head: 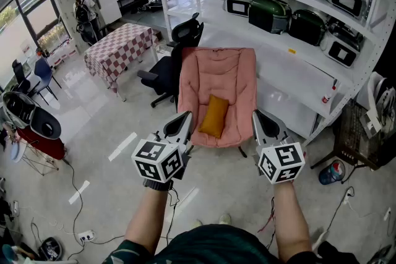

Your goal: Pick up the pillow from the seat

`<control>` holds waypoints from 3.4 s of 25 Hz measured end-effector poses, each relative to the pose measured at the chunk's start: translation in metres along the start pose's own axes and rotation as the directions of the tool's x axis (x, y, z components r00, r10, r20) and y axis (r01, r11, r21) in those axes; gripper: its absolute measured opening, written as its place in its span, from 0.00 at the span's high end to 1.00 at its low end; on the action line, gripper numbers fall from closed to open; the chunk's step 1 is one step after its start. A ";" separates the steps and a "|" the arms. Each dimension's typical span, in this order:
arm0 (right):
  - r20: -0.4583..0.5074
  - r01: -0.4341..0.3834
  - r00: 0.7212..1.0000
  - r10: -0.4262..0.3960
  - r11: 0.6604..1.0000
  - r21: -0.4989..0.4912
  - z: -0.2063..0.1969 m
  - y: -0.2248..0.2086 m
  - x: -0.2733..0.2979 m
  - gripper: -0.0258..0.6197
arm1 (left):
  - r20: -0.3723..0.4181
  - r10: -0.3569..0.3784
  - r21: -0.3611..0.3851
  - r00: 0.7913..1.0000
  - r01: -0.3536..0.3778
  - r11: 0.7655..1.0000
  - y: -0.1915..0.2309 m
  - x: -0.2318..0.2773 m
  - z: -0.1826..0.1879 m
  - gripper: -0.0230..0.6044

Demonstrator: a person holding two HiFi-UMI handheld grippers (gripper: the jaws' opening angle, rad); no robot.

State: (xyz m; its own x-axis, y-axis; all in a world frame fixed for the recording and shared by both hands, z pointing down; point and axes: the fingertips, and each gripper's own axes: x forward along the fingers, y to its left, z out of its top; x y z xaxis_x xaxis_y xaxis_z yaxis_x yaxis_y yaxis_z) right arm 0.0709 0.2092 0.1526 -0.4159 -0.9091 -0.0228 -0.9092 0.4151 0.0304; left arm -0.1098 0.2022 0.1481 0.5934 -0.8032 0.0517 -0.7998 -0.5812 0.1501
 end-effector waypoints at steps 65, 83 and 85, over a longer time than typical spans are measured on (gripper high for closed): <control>-0.065 0.034 0.998 -0.027 0.993 0.115 -0.077 -0.099 0.171 0.96 | -0.074 0.008 -0.034 0.997 -0.010 0.999 0.116 0.189 -0.045 0.96; -0.286 0.116 0.957 -0.055 0.973 0.201 -0.197 -0.091 0.279 0.95 | -0.256 -0.075 -0.106 0.964 0.049 0.993 0.222 0.277 -0.148 0.95; -0.315 0.121 0.948 -0.048 0.968 0.219 -0.220 -0.097 0.287 0.95 | -0.286 -0.074 -0.108 0.955 0.045 0.993 0.228 0.290 -0.168 0.96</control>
State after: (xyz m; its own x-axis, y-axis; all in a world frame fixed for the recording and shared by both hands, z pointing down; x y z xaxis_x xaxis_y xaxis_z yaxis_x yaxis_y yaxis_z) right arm 0.0439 -0.0998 0.3632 -0.3452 -0.8922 0.2913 -0.9347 0.2990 -0.1920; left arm -0.1044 -0.1413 0.3633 0.6523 -0.6868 0.3207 -0.7578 -0.5993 0.2580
